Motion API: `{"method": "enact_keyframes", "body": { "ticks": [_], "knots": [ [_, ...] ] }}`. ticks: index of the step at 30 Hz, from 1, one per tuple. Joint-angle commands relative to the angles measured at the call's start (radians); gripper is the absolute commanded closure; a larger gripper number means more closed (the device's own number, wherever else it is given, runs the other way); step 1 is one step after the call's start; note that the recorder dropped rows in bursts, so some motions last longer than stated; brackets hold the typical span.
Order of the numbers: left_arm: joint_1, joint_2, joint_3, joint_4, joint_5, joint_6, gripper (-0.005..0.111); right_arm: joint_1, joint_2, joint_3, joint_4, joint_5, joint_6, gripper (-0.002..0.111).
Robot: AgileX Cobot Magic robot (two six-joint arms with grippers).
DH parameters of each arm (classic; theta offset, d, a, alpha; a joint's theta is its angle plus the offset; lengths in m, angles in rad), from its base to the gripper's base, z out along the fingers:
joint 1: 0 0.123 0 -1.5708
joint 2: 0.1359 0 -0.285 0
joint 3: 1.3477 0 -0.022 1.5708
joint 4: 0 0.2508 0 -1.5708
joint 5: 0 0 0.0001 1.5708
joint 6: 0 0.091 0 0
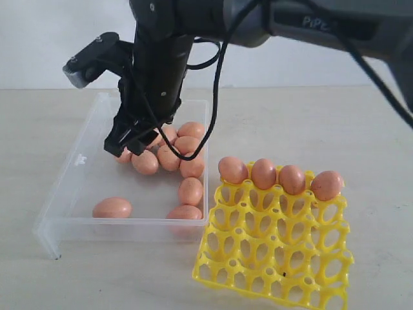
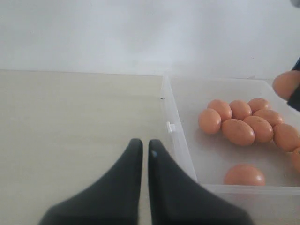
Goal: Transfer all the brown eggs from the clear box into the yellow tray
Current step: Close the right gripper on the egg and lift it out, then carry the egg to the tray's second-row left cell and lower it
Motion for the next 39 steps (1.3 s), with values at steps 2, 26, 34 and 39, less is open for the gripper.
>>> {"method": "enact_keyframes", "body": {
  "ticks": [2,26,34,39],
  "knots": [
    [0.003,-0.002,0.003,-0.003,-0.006,0.002,0.103,-0.005,-0.08,0.004,0.026,0.114,0.133,0.108],
    [0.003,-0.002,0.003,-0.003,-0.008,0.002,0.103,-0.005,-0.687,1.141,0.461,-1.56,0.139,0.108],
    [0.003,-0.002,0.003,-0.003,-0.008,0.002,0.103,-0.012,-0.683,1.382,1.077,-2.047,0.183,0.108],
    [0.003,-0.002,0.003,-0.003,-0.006,0.002,0.103,-0.131,-0.683,1.44,0.672,-1.891,0.554,0.108]
  ]
}}
